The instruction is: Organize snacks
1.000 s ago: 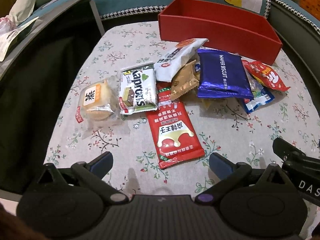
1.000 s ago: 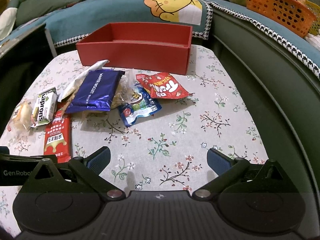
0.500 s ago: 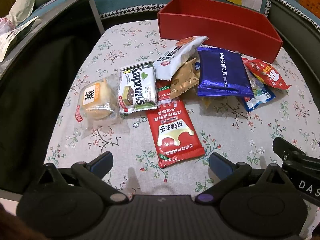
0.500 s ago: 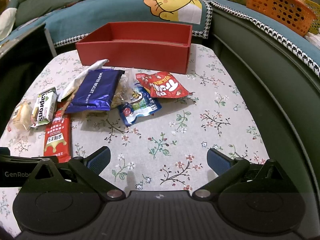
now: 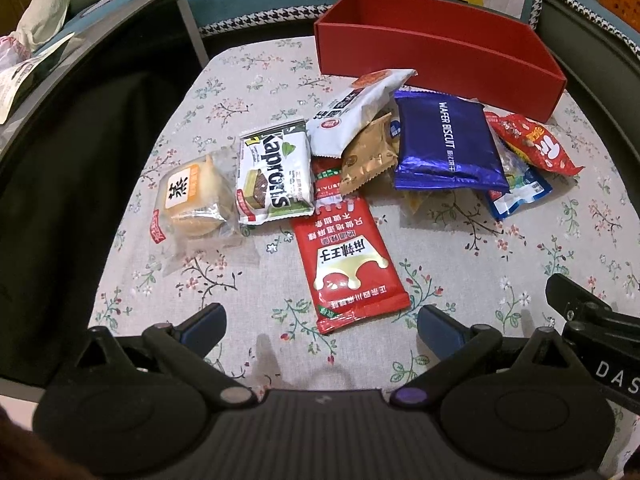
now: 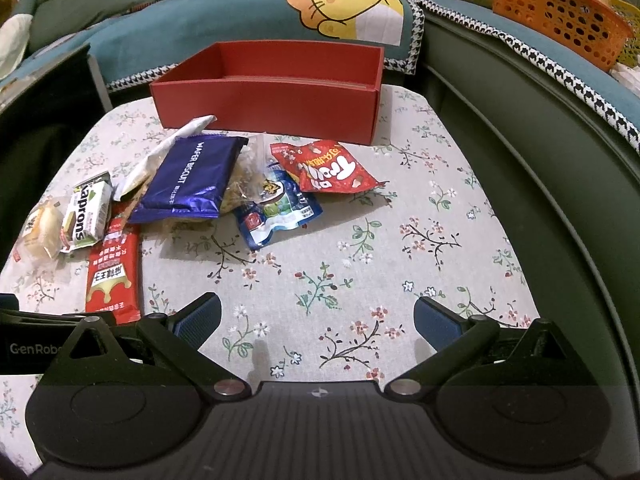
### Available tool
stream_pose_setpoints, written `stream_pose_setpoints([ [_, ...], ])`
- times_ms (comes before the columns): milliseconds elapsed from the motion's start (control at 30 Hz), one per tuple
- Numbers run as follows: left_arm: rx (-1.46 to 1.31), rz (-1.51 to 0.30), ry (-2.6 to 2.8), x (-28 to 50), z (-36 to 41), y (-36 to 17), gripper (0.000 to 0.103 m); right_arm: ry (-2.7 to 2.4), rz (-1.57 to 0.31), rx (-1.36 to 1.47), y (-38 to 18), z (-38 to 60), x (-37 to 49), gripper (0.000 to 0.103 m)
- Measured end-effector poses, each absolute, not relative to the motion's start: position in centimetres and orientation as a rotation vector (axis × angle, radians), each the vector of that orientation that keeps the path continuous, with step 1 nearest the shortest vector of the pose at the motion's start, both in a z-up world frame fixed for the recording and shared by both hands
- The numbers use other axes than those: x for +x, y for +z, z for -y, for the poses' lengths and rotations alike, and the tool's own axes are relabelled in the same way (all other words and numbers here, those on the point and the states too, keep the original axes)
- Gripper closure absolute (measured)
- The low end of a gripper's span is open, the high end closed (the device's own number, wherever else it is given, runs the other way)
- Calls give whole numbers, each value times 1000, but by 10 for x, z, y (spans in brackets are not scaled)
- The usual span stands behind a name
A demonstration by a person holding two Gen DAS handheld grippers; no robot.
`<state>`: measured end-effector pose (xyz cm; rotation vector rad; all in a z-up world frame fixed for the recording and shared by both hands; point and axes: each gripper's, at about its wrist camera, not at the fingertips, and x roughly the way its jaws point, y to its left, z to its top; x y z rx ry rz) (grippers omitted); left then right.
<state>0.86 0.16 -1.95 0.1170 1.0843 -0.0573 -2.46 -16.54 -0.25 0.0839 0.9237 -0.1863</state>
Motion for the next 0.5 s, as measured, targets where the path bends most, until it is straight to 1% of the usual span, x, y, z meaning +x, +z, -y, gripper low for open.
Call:
stream_pose_setpoints([
  [500, 127, -1100, -50, 11, 0, -23, 0, -189, -938, 83, -5, 165, -23, 0],
])
